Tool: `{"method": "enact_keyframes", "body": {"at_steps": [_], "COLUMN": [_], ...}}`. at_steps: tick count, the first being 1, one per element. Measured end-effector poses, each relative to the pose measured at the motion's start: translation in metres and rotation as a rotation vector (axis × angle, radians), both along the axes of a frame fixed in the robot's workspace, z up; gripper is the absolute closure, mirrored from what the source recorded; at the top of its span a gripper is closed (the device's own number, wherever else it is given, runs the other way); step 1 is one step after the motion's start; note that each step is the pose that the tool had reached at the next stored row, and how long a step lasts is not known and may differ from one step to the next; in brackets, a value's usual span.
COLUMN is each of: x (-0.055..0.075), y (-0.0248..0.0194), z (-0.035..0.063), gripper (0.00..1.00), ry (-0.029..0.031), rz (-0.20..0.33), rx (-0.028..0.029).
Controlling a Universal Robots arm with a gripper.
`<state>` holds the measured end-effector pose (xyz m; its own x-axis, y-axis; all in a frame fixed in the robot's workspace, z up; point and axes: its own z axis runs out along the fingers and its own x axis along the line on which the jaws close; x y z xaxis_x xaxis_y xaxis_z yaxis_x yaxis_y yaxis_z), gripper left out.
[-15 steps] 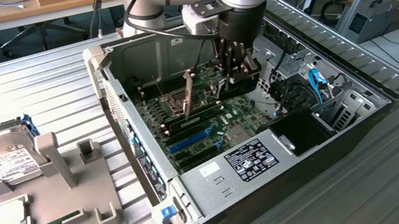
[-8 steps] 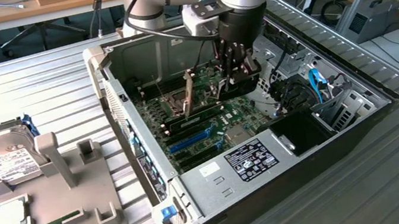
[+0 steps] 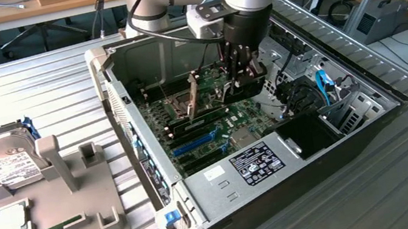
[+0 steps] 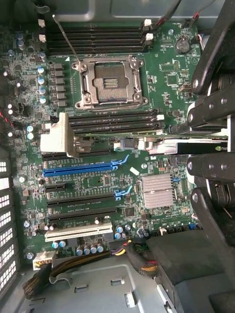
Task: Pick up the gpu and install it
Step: 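Insert the gpu into the slot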
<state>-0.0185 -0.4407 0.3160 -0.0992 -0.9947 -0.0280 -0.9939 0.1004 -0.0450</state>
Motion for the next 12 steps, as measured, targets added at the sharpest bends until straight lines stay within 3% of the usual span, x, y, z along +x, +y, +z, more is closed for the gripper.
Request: {"method": "enact_keyframes", "body": {"at_steps": [12], "x": [0.0], "y": [-0.0007], "z": [-0.0022], "gripper": [0.74], "ry": [0.0001], "rz": [0.0], "rx": [-0.0001]}}
